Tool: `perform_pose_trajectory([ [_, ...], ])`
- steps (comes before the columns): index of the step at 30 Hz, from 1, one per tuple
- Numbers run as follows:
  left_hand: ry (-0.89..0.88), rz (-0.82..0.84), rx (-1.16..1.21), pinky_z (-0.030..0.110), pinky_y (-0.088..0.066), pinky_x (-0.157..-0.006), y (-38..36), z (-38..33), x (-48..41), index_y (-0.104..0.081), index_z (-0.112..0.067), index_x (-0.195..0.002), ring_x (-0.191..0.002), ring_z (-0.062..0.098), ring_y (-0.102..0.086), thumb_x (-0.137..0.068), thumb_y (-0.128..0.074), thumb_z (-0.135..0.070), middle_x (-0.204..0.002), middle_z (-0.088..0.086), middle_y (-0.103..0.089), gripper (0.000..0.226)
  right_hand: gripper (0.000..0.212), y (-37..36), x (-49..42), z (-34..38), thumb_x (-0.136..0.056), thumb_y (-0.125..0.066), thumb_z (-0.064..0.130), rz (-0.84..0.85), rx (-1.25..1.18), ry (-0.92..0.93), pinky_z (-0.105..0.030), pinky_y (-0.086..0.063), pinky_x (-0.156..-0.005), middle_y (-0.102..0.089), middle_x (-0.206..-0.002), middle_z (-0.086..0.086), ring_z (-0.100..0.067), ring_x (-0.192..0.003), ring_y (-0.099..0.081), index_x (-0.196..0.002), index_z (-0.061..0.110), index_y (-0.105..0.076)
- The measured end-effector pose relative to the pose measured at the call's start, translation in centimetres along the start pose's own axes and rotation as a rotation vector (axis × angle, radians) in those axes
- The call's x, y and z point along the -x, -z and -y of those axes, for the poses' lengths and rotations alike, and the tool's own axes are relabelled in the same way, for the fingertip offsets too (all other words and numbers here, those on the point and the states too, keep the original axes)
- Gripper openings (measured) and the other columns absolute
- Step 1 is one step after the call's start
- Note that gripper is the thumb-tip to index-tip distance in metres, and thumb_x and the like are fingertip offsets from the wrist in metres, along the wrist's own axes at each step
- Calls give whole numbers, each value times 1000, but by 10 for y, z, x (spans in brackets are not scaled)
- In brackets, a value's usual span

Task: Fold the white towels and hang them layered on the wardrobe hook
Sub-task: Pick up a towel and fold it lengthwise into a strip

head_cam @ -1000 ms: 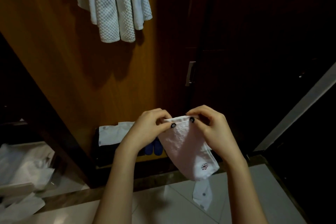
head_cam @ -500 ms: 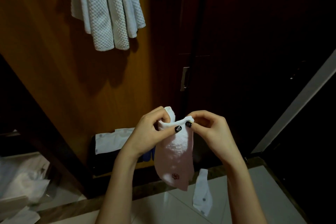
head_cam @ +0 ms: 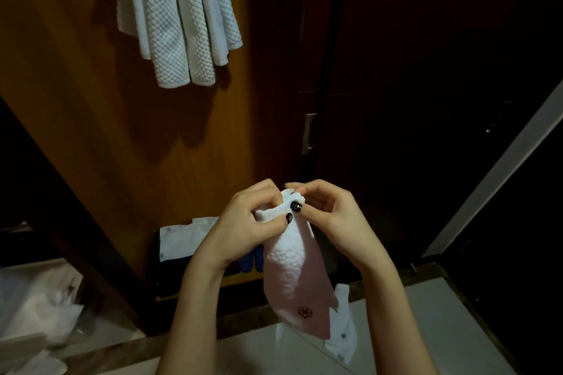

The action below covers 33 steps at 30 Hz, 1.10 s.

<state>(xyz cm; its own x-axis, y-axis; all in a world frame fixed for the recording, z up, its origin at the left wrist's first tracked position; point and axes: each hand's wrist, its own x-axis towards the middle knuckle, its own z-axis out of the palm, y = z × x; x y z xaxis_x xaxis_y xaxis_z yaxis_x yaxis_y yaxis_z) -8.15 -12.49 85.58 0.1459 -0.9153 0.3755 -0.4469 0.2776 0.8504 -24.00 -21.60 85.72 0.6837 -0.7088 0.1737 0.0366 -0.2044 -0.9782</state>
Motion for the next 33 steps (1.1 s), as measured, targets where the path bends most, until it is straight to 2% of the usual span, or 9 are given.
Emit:
perform_pose_trajectory([
  [4, 16, -35, 38, 22, -40, -69, 7, 3, 1, -53, -9, -70, -78, 19, -52, -79, -66, -12, -84, 1, -53, 16, 11, -5, -3, 2, -88, -69, 6, -23, 57, -30, -27, -56, -90, -74, -101, 3, -8, -98, -69, -99, 8, -68],
  [9, 25, -131, 84, 18, -44, -74, 10, 13, 3, -53, -10, -72, -86, 9, -57, -79, -68, -11, -89, -4, -58, 16, 8, -10, -8, 1, -84, -75, 10, -86, 150, -110, -45, -57, -85, -74, -94, -5, -16, -90, -71, -90, 12, -69],
  [13, 29, -198, 72, 21, -47, -77, 14, 22, 2, -55, -14, -72, -92, 9, -59, -77, -71, -18, -93, -14, -60, 18, 10, -16, -10, 0, -80, -76, 7, -160, 154, -93, -41, -58, -86, -75, -92, 4, -8, -89, -70, -84, 12, -68],
  [16, 52, -211, 77, 26, -46, -75, 17, 25, 0, -55, -12, -71, -91, 9, -59, -79, -75, -10, -93, -13, -61, 21, 12, -23, -14, 1, -78, -76, 8, -221, 157, -81, -34, -60, -81, -74, -87, 10, -4, -86, -70, -80, 16, -68],
  [19, 53, -233, 104, 27, -48, -76, 22, 26, 1, -56, -12, -72, -93, 10, -59, -81, -75, -2, -96, -10, -62, 23, 10, -28, -19, 0, -78, -79, 14, -246, 152, -96, -29, -60, -75, -73, -80, 7, -6, -80, -70, -79, 17, -69],
  [22, 57, -274, 156, 27, -50, -78, 19, 25, 1, -61, -22, -80, -98, 9, -61, -80, -75, -7, -102, -12, -63, 21, 11, -27, -21, -3, -79, -80, 14, -235, 119, -107, -26, -59, -72, -74, -79, 4, -8, -78, -71, -79, 14, -69],
  [26, -6, -222, 281, 15, -50, -82, 9, 18, 2, -68, -44, -103, -108, 2, -61, -82, -71, -11, -116, -17, -65, 40, 13, -24, -24, -1, -79, -78, 7, -297, -31, -15, -35, -60, -77, -72, -86, -9, -22, -87, -71, -82, 8, -66],
  [30, 45, -193, 272, 25, -50, -92, -1, 22, 6, -72, -47, -104, -113, 7, -61, -84, -68, -15, -117, -14, -68, 38, 14, -20, -32, 5, -80, -79, 8, -339, -162, 47, -43, -58, -77, -70, -92, -19, -34, -90, -69, -86, 6, -66],
  [33, 24, -237, 214, 18, -49, -89, -6, 22, 0, -75, -40, -99, -108, 4, -63, -89, -65, -3, -109, -16, -71, 39, 14, -21, -39, 9, -81, -78, 8, -350, -167, 57, -31, -58, -72, -71, -86, -8, -19, -82, -69, -91, 5, -67],
])
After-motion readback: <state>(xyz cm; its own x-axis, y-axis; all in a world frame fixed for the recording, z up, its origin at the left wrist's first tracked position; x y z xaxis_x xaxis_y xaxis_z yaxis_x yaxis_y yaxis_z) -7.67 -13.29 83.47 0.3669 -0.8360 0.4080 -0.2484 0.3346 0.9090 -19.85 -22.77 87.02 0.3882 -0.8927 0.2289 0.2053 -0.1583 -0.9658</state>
